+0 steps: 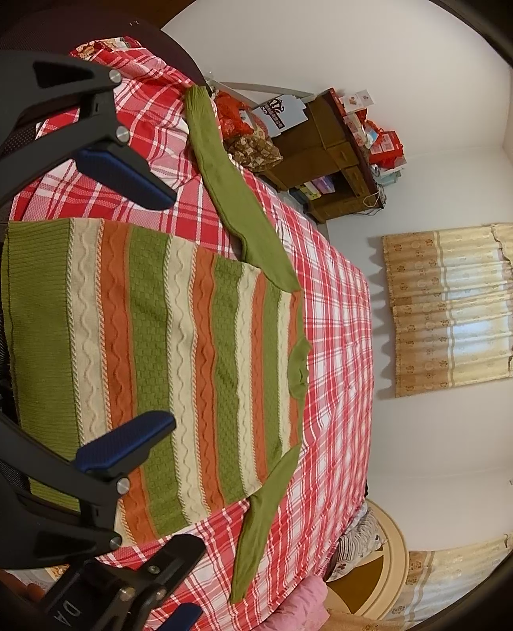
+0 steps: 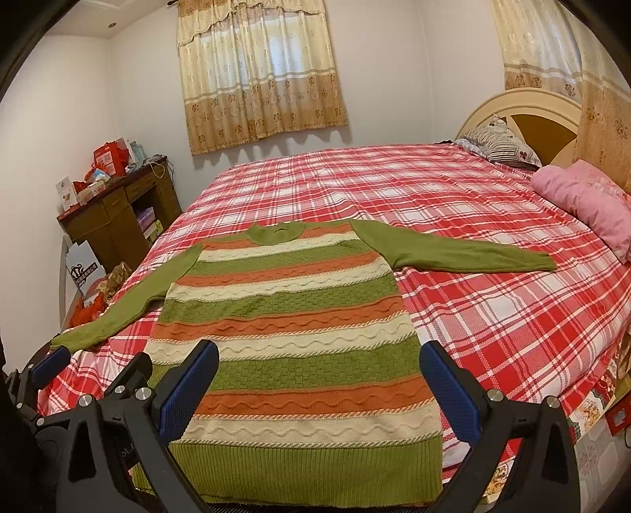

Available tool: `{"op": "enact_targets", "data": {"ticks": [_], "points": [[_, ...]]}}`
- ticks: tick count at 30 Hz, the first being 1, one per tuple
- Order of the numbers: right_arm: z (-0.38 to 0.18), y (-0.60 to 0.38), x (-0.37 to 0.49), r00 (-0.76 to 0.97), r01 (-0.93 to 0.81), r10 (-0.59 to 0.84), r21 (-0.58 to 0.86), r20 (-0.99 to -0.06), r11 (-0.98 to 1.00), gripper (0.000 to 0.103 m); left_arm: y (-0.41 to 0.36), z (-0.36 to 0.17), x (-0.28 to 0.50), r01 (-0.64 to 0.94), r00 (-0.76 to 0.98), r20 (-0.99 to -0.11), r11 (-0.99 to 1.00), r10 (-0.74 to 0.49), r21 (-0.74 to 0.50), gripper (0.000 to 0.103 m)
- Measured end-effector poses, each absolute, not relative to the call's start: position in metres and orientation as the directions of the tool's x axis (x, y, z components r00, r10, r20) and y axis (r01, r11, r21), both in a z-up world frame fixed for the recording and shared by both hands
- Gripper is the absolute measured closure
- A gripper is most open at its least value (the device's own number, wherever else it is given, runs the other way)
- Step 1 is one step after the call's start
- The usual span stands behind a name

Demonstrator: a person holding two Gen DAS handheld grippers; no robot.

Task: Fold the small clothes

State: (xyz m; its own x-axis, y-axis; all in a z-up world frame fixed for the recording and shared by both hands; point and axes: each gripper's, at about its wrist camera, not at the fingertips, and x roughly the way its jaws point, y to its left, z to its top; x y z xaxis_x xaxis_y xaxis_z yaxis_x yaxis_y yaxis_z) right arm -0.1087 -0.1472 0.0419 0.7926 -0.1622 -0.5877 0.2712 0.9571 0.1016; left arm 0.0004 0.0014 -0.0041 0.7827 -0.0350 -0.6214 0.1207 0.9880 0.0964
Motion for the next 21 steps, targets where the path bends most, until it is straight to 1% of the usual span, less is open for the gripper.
{"op": "enact_targets", "data": {"ticks": [21], "points": [[0.0382,-0.1498,-0.1061,0.786,0.270,-0.152,0.112,-0.600,0.956,0.001,0.0015,-0.0050,-0.0012,0.119,0.782,-0.623,0.988,-0.035,0.095,0.000]]}}
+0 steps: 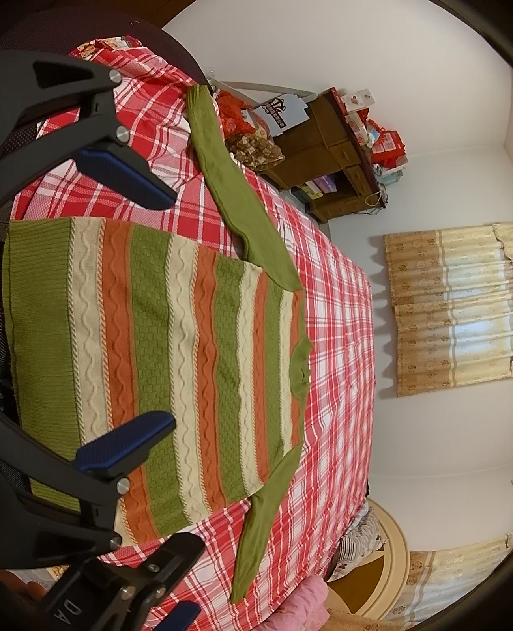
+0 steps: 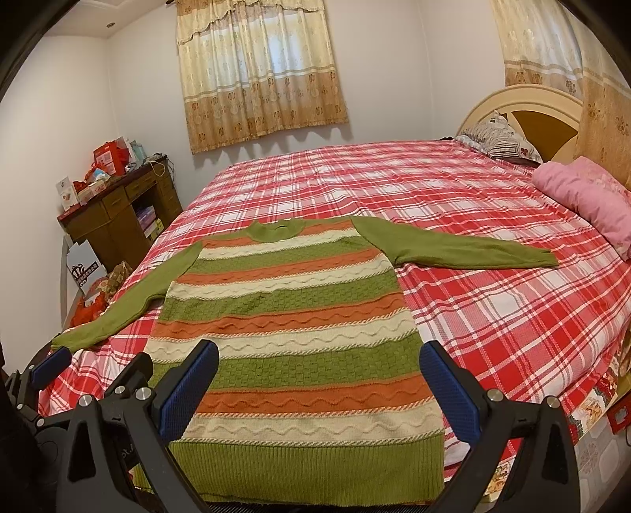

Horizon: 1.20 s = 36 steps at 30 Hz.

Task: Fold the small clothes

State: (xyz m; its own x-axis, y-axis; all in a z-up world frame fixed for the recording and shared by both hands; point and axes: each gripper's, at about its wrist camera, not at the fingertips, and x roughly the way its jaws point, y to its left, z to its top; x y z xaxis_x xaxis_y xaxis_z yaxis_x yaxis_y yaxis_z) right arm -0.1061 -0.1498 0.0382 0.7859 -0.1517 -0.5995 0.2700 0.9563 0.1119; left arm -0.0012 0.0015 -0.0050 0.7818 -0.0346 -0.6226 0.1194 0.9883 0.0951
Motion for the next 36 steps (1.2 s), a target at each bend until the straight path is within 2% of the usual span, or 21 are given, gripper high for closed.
{"op": "enact_targets", "data": {"ticks": [29,36], "points": [[0.033,-0.166,-0.092,0.767,0.296,-0.162,0.118,-0.621,0.948,0.001,0.000,-0.016,0.012,0.115,0.758,-0.652,0.989,-0.025,0.097,0.000],[0.034,-0.216,-0.064,0.743,0.389,-0.238,0.114,-0.625,0.914,0.001,0.007,-0.026,0.043,0.113,0.730,-0.682,0.990,-0.030,0.078,0.000]]}}
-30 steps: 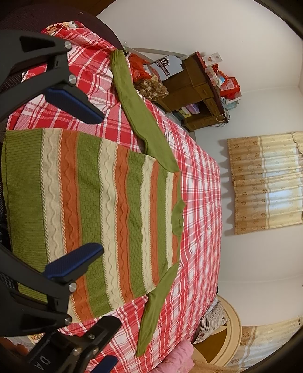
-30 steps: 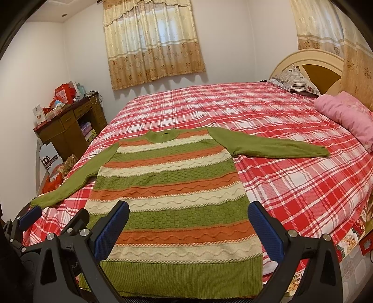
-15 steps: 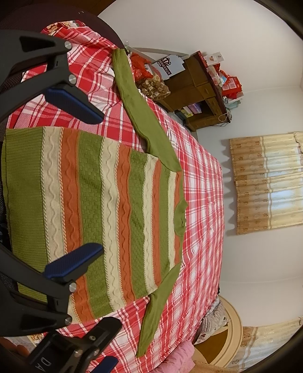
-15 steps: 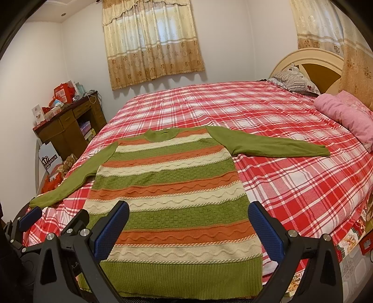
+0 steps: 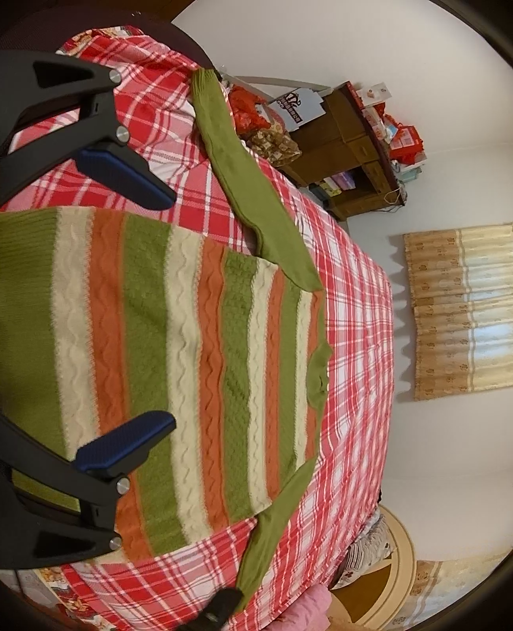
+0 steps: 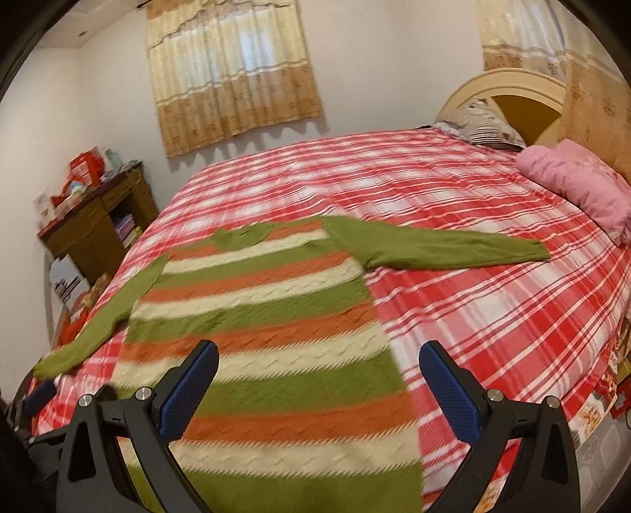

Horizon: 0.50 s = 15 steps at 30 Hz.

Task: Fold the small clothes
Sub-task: 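Move the right tool to the sweater's sleeve cuff and grasp it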

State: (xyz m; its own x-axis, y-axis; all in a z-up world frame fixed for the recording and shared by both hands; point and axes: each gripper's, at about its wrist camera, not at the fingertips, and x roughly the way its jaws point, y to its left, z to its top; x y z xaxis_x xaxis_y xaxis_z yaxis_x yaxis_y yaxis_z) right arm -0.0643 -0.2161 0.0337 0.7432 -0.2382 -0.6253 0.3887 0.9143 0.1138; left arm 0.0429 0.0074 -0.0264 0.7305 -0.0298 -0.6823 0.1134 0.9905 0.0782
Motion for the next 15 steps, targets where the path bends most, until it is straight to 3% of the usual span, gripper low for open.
{"op": "enact_targets", "data": {"ticks": [10,15], "points": [[0.025,-0.333,-0.008,0.636,0.574,-0.289,0.188,-0.716,0.797,0.001,0.023,-0.016,0.130,-0.023,0.737,-0.675,0.999,0.047,0.045,0.000],[0.028,-0.345,0.024,0.612,0.589,-0.362,0.099,-0.704,0.802,0.001,-0.001,-0.013,0.159,-0.015,0.750,-0.657,0.995,0.077,0.100,0.000]]}}
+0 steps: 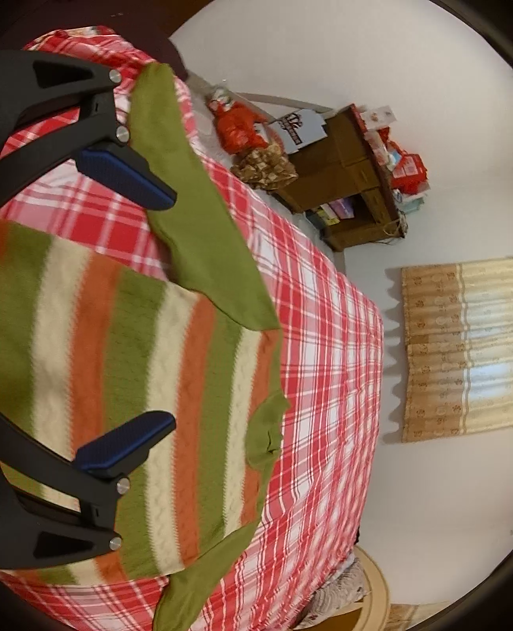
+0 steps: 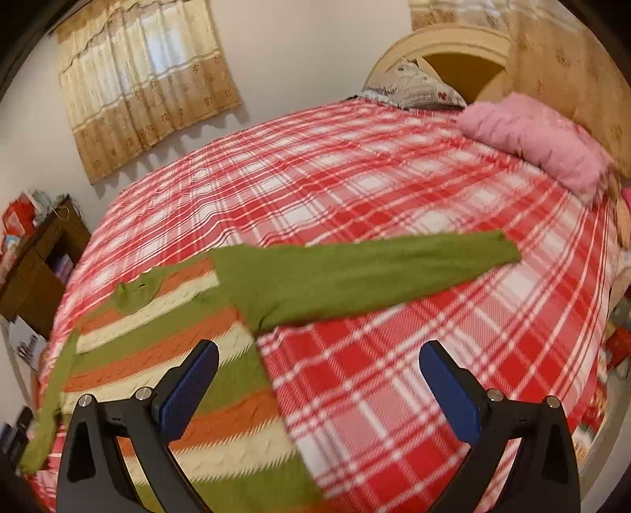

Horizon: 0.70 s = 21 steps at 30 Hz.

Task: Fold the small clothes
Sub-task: 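Move the right tool to the sweater's sleeve cuff and grasp it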

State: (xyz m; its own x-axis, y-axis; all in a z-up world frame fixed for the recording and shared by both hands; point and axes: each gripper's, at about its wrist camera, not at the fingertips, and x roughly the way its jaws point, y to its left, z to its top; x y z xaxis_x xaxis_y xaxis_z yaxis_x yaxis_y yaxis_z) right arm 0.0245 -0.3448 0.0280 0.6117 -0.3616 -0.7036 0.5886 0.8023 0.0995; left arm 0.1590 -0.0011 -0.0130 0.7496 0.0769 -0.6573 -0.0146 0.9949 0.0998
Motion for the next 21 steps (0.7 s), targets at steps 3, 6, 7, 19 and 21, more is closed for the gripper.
{"op": "enact_targets", "data": {"ticks": [3,6,7,19,21], "points": [[0.030,-0.354,0.037,0.596,0.606,-0.418,0.042,-0.686,0.794,0.001,-0.014,-0.012,0.172,-0.004,0.750,-0.658,0.995,0.066,0.096,0.000],[0.029,-0.372,0.045,0.588,0.629,-0.441,0.041,-0.678,0.776,0.001,-0.034,-0.013,0.182,0.019,0.754,-0.655,0.995,0.052,0.100,0.000],[0.028,-0.377,0.047,0.585,0.636,-0.448,0.039,-0.677,0.771,0.001,-0.036,-0.013,0.185,0.025,0.756,-0.653,0.995,0.045,0.097,0.000],[0.004,-0.468,0.051,0.485,0.739,-0.639,-0.112,-0.597,0.665,0.001,-0.020,-0.057,0.207,-0.023,0.701,-0.705,0.992,0.107,0.128,0.000],[0.003,-0.489,0.044,0.467,0.762,-0.680,-0.132,-0.566,0.634,0.002,-0.007,-0.065,0.208,-0.069,0.699,-0.697,0.985,0.160,0.157,0.000]]}}
